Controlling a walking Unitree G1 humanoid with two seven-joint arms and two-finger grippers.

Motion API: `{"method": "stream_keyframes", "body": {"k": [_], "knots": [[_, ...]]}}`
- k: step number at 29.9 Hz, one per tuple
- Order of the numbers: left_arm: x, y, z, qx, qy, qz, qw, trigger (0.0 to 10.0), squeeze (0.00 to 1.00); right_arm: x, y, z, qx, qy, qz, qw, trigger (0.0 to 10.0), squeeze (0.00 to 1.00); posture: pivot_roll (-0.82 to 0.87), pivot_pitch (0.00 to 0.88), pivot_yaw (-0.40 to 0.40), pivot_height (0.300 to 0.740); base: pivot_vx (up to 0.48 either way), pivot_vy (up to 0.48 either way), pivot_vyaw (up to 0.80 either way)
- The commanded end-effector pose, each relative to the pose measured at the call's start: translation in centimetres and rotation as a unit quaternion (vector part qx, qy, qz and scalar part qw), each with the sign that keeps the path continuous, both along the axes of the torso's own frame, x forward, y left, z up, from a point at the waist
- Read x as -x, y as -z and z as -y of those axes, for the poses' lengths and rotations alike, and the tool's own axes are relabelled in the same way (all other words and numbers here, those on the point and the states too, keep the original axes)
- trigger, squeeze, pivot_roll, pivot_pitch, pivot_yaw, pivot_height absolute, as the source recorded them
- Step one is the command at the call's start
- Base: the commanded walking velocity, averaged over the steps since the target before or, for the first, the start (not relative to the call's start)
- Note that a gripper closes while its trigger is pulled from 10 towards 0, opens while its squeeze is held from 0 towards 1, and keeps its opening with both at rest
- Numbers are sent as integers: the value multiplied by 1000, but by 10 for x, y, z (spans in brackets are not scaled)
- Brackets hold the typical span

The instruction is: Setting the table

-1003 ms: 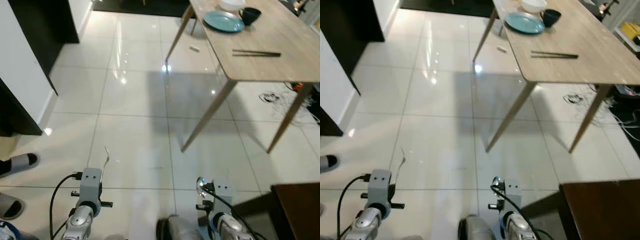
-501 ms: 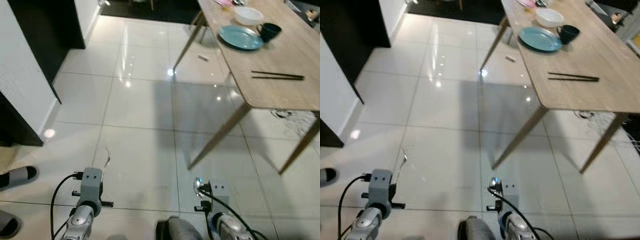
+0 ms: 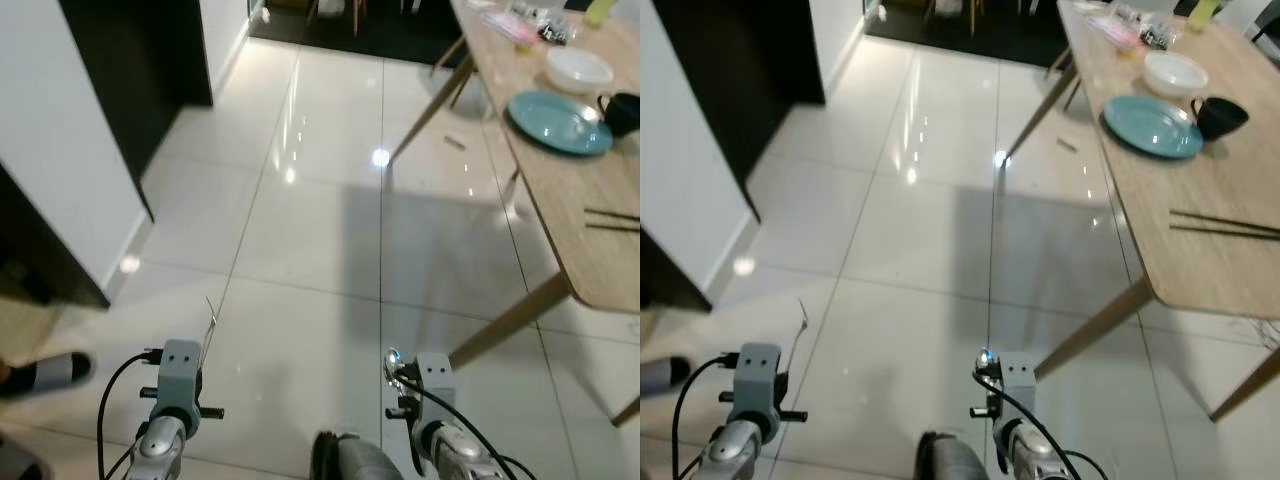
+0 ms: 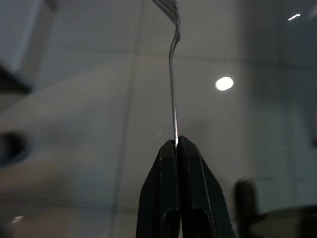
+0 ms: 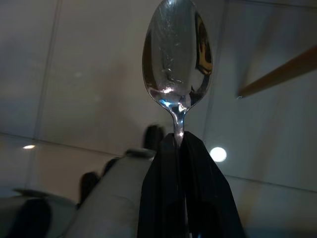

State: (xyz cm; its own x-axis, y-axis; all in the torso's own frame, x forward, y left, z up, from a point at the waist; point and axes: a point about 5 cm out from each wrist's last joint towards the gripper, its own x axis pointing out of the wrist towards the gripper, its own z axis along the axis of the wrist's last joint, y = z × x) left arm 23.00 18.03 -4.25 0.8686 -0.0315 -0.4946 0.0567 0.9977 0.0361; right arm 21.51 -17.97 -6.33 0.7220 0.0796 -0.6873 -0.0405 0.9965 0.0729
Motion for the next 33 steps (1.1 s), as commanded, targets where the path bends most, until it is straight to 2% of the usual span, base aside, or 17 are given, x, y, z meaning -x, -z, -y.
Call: {"method": "stream_keyframes", "body": {"k": [1,17,25,33], "knots": [[12,8,-2,-2,1,-21,1000,10000,0,4,2,2,0,8,-7,1000,10000,0,44,47,-25,740,371,0,0],[13,8,-5,-3,-4,-21,1000,10000,0,4,3,-3,4,-11,-8,1000,10000,0,49,54,-32,740,373,0,0],[14,9,-6,-3,-5,-21,1000,10000,0,4,3,-4,1,-13,-7,1000,10000,0,48,60,-31,740,375,0,711],[15,9,-5,-2,-2,-21,1000,10000,0,6,4,-4,-8,-3,-9,1000,10000,0,47,63,-28,740,374,0,0]]}}
